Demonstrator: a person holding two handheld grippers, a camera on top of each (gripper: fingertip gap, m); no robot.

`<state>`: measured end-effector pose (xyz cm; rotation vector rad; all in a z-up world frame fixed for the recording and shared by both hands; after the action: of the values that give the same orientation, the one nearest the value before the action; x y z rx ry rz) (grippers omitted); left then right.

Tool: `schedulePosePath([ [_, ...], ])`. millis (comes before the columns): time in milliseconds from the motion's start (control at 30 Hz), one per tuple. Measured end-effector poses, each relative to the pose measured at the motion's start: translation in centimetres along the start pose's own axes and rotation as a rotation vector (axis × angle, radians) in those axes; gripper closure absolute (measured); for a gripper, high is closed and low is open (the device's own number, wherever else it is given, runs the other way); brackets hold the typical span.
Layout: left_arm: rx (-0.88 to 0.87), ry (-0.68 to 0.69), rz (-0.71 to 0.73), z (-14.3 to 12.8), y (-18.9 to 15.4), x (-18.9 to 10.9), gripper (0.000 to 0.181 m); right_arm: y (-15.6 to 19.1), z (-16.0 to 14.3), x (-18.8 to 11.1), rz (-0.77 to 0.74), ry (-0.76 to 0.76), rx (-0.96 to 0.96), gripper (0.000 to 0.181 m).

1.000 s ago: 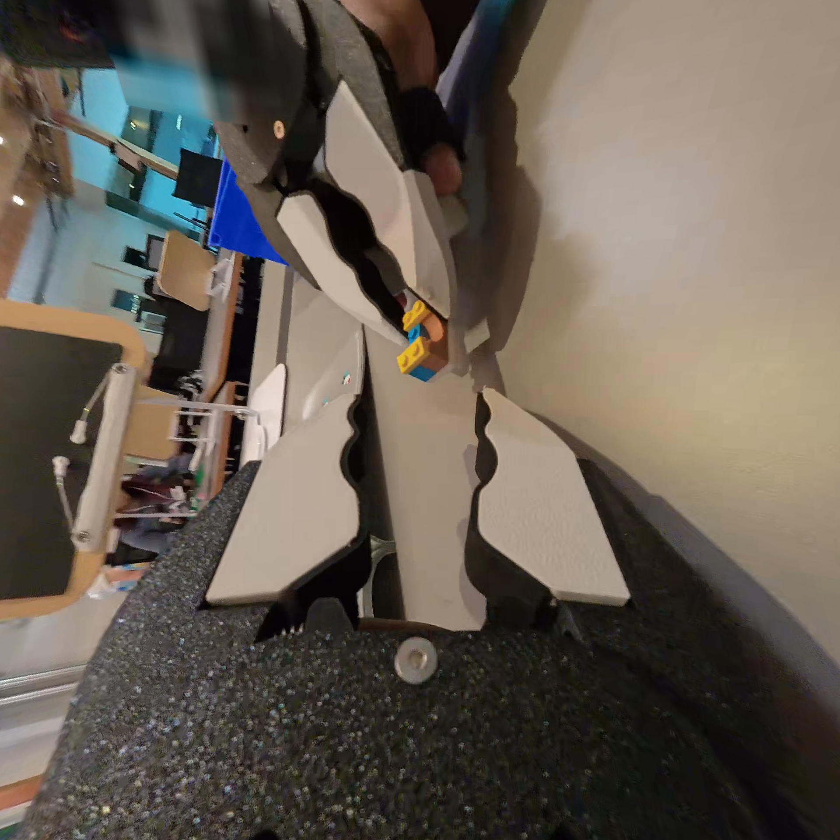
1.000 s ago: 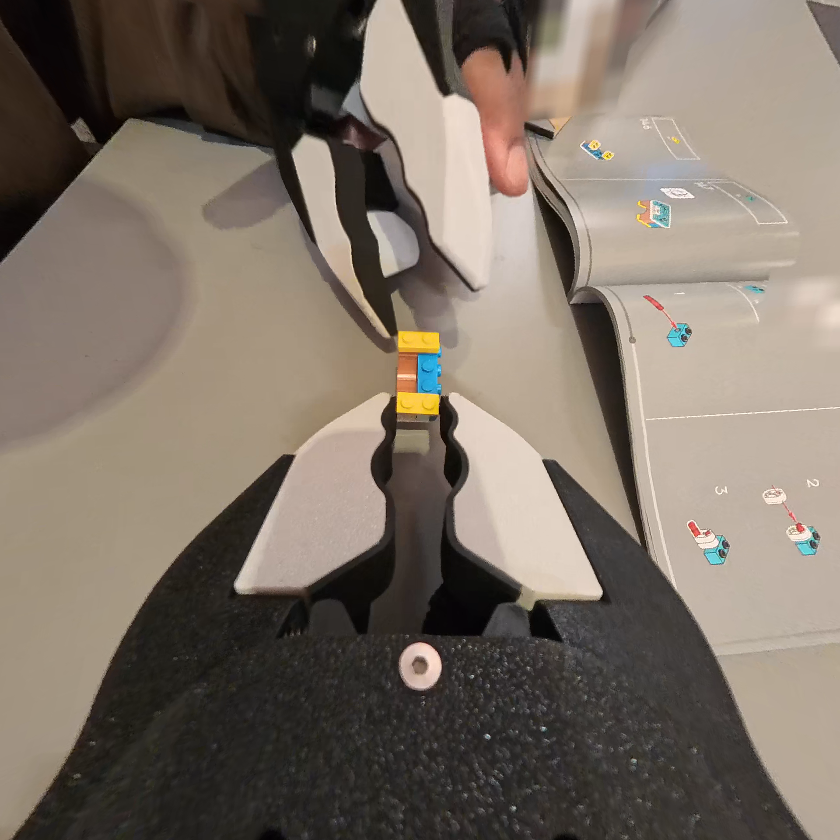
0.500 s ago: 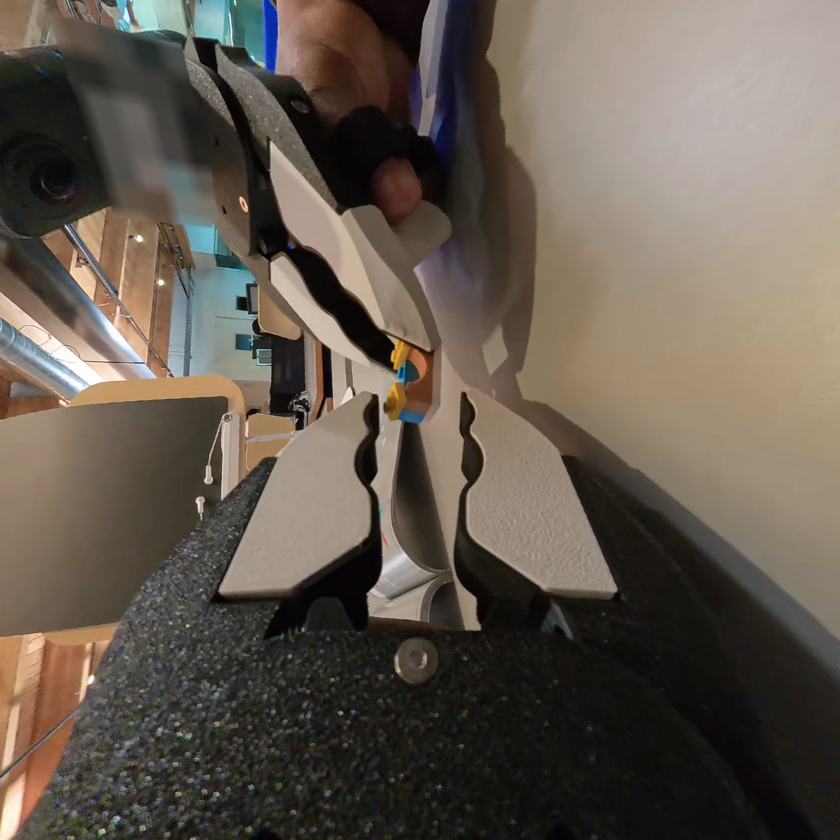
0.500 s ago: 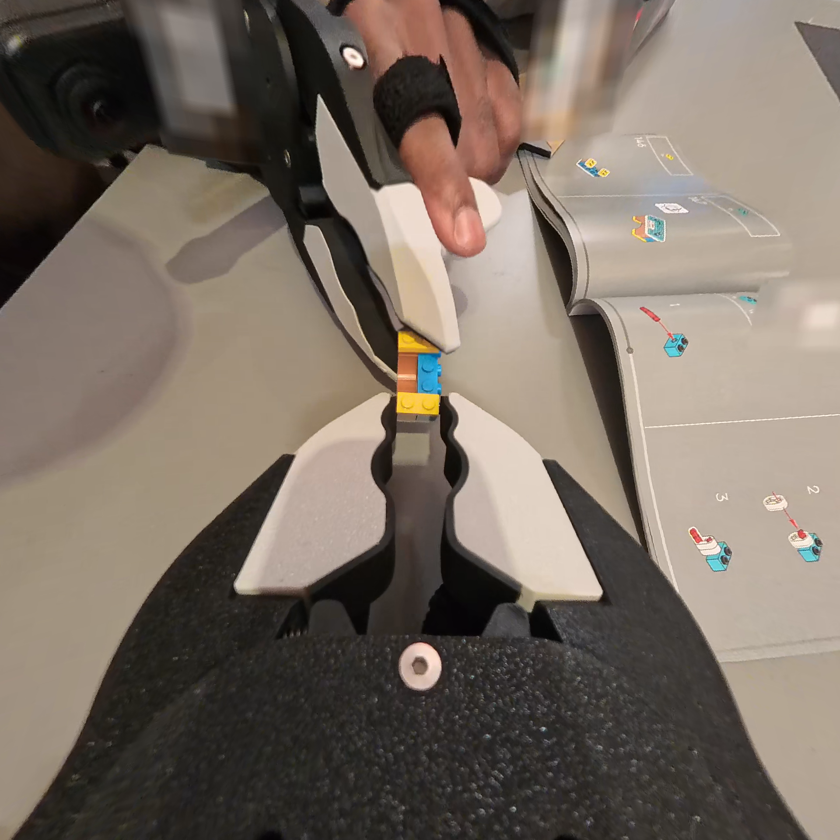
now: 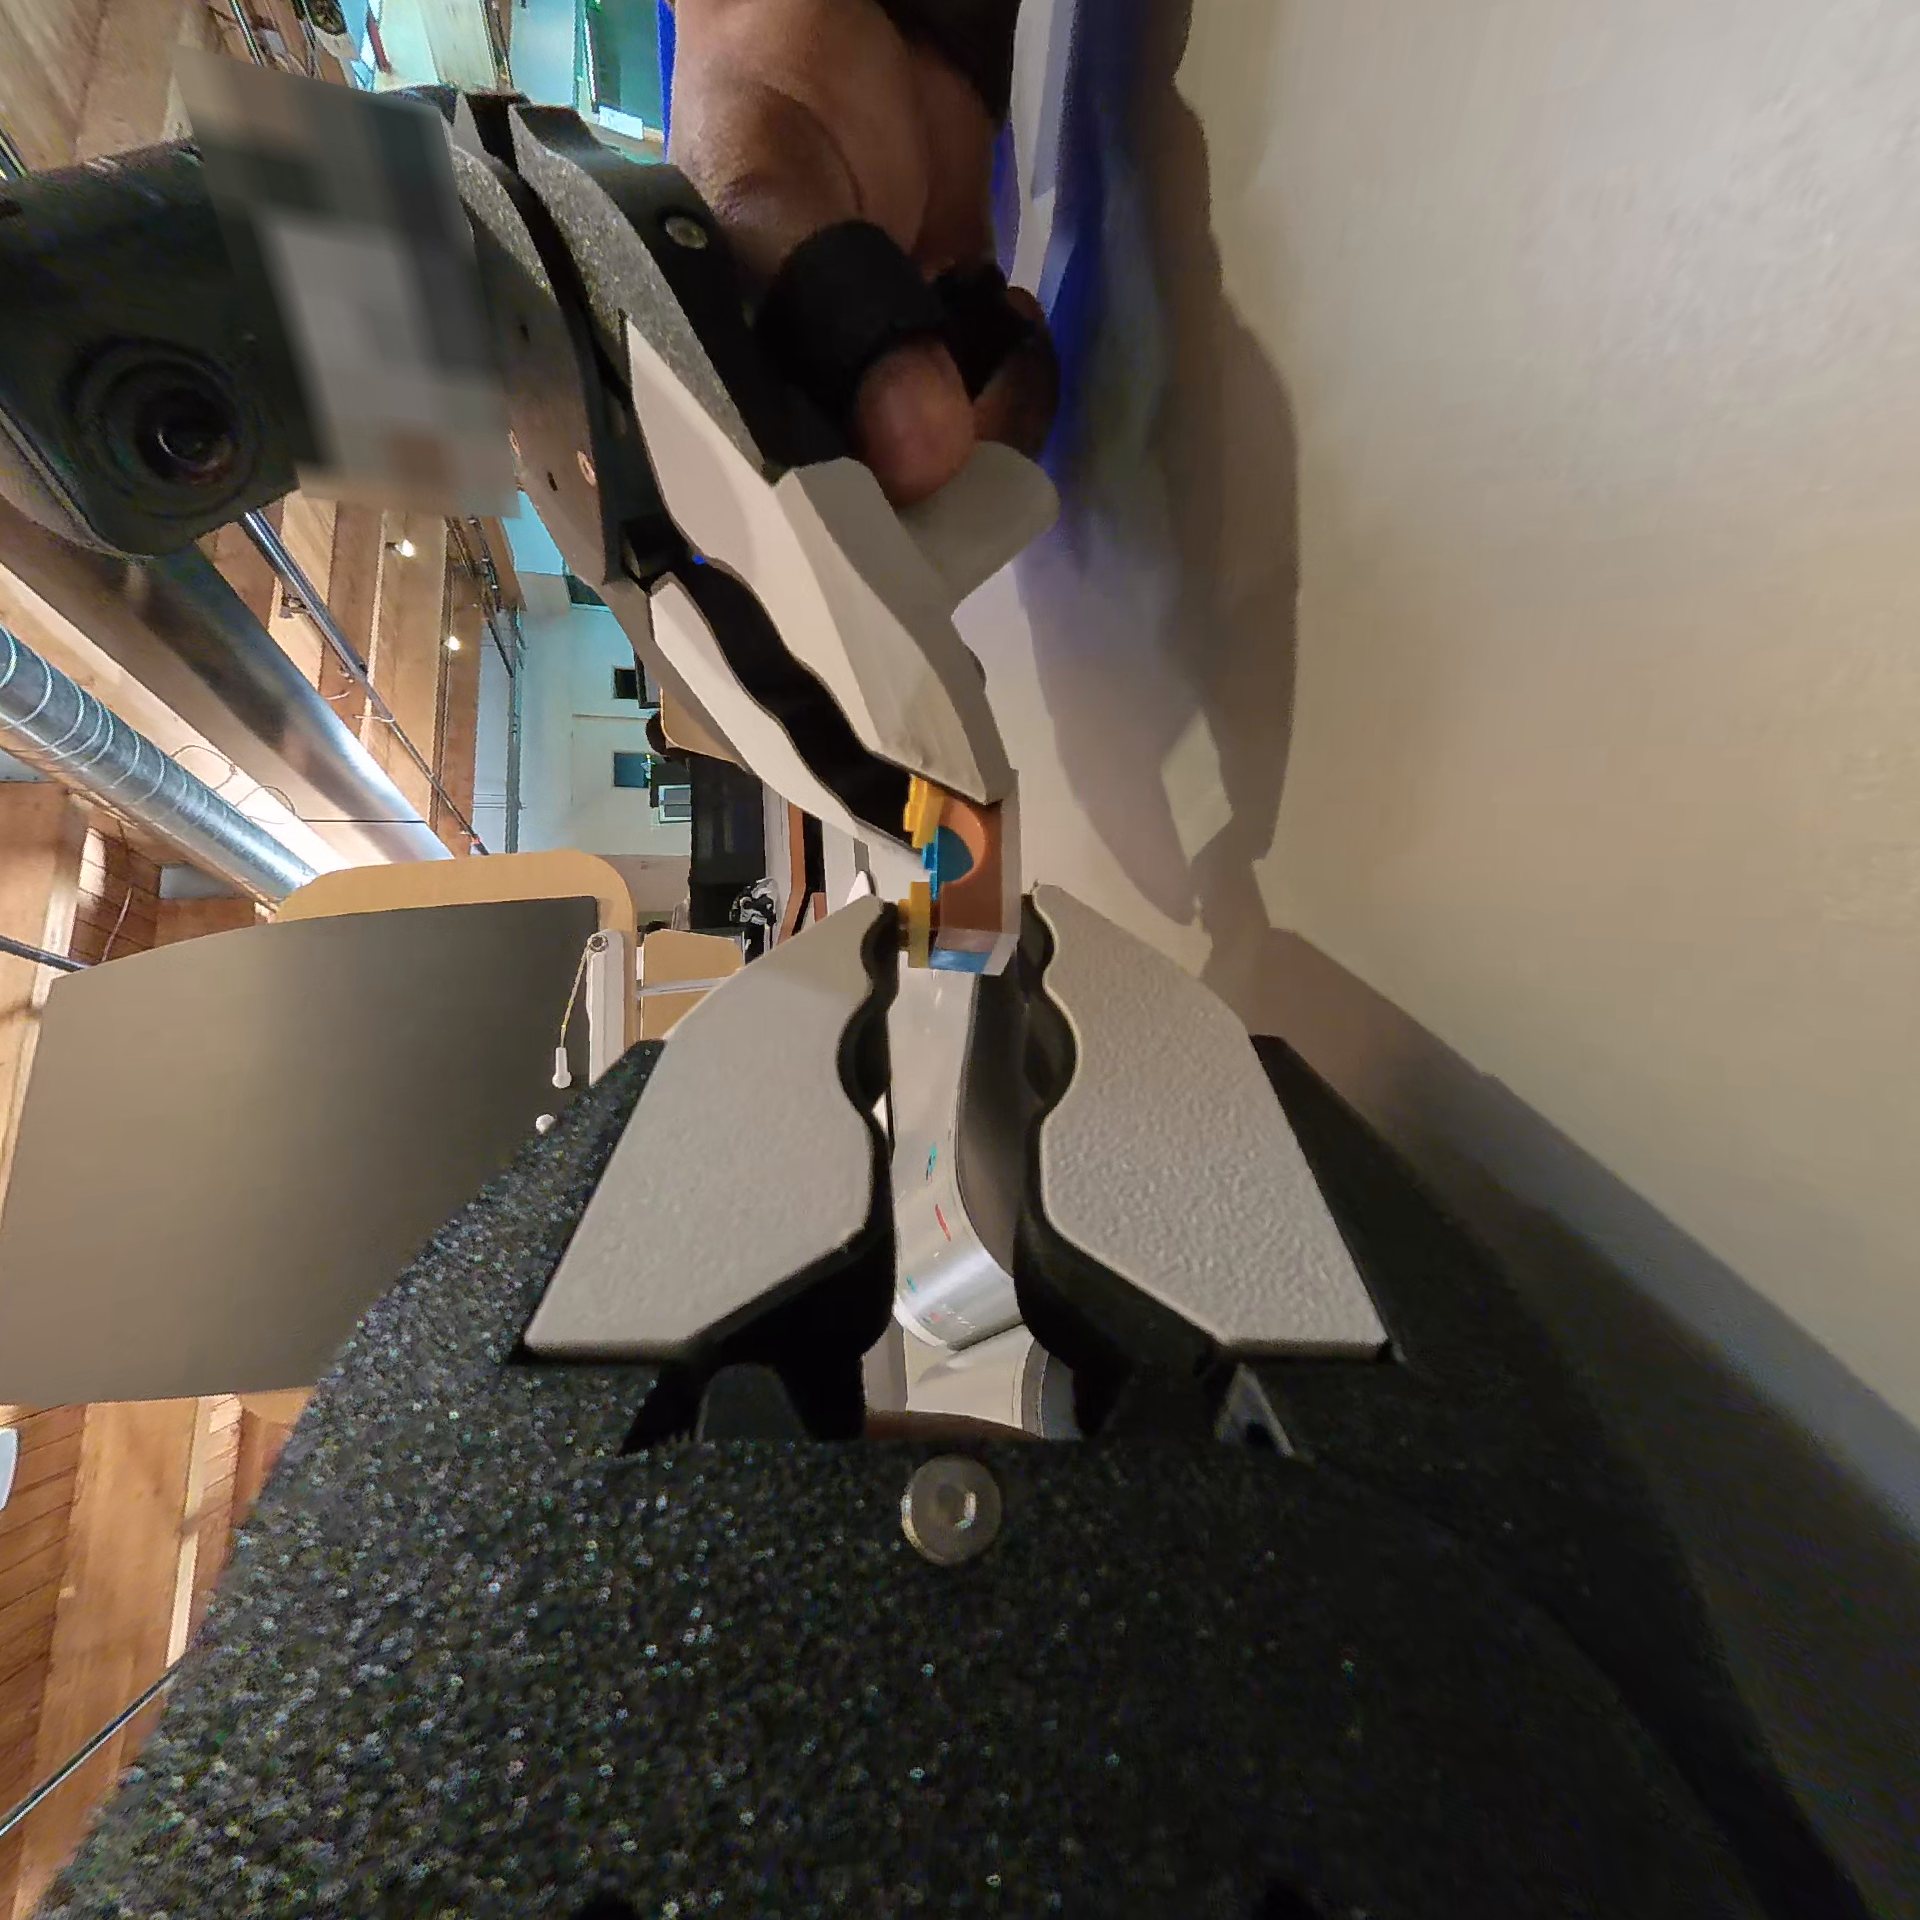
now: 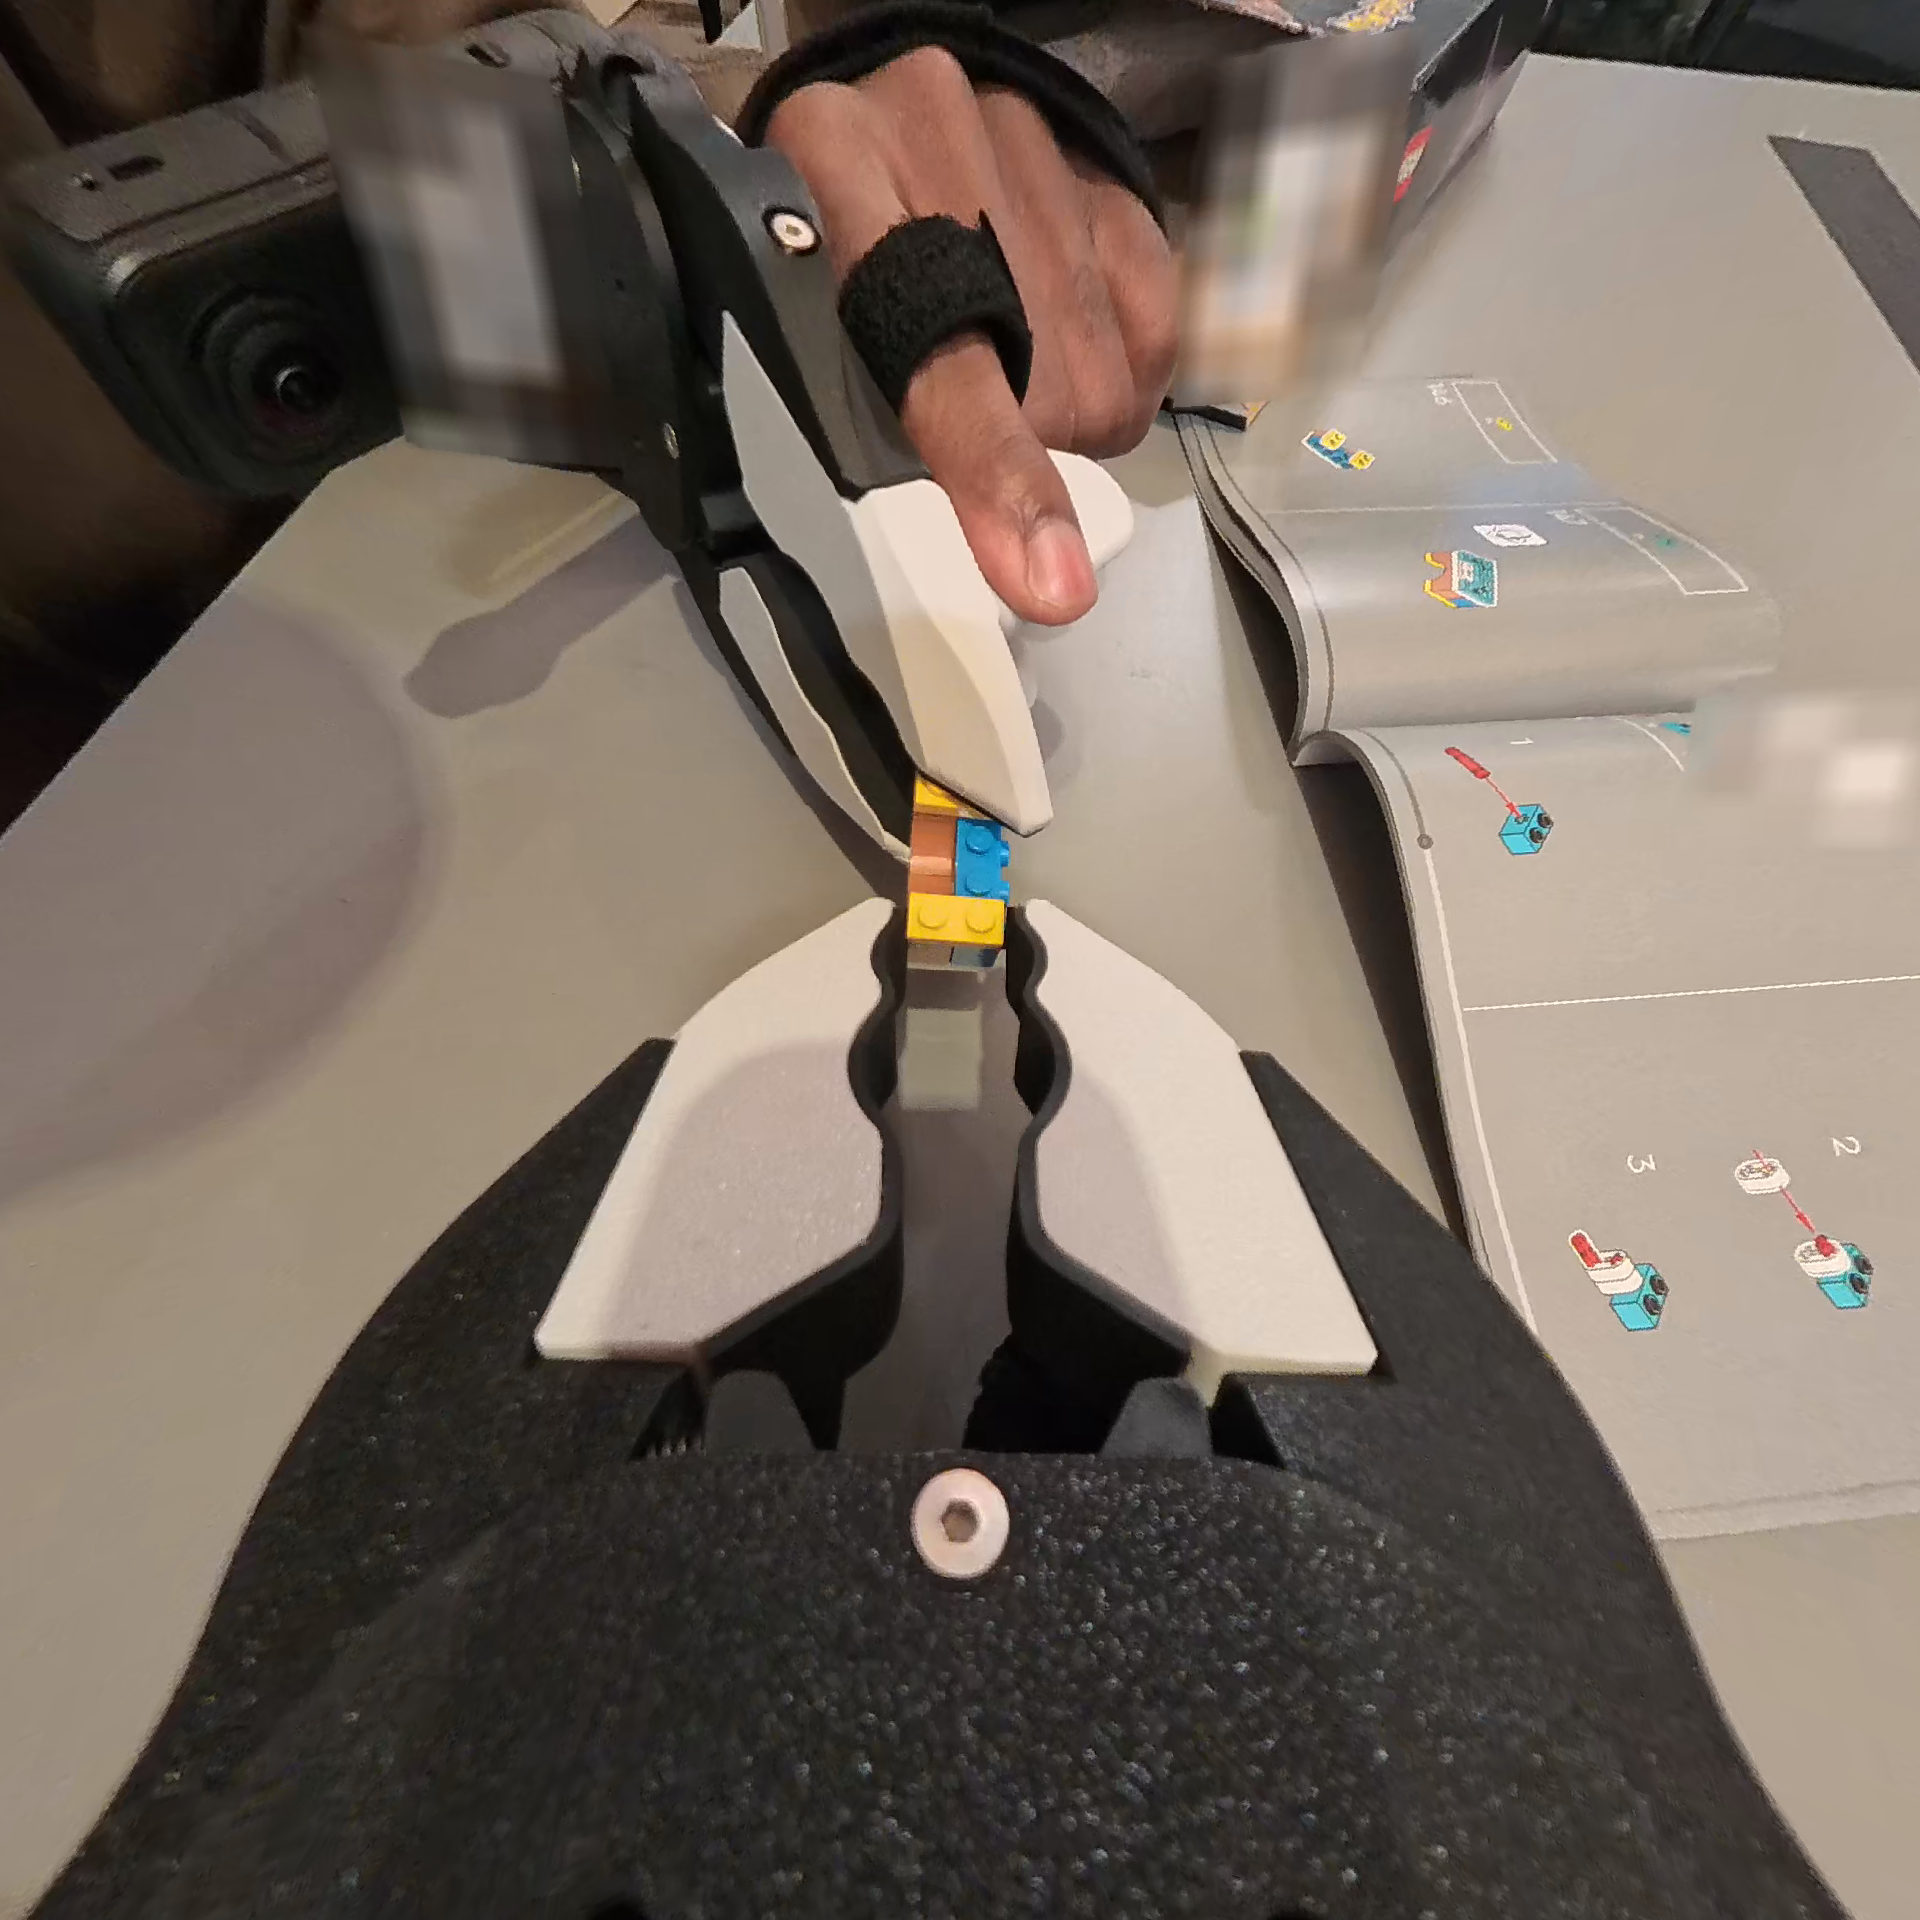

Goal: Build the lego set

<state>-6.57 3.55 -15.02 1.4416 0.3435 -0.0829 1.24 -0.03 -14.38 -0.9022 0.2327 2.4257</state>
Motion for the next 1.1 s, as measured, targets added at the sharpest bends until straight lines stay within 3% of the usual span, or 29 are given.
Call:
schedulePosePath([
  [733,-0.075,0.064,0.007,-0.38,0.49,0.51,0.161,-0.79,0.16,-0.51,-0.023,-0.046,0.078,0.162],
  [900,-0.087,0.055,-0.009,-0.35,0.32,0.47,0.161,-0.70,-0.03,-0.08,-0.009,-0.025,0.102,0.147],
  [1000,-0.082,0.049,-0.036,-0.31,0.08,0.47,0.161,-0.60,0.16,0.10,-0.007,-0.030,0.099,0.160],
  [1100,-0.073,0.052,-0.031,-0.34,0.03,0.48,0.161,-0.56,0.17,0.16,-0.007,-0.027,0.097,0.162],
])
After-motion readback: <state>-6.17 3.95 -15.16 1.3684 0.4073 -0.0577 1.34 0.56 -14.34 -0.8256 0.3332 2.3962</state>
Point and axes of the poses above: each gripper's, where its closed fingertips meet, x out along the fingers, z out of its top, y = z × x across the jaws, the point moved 5 cm from there along -x, back along the fingers, and after that the axes turned 11 degrees about y, right-handed, at the moved point
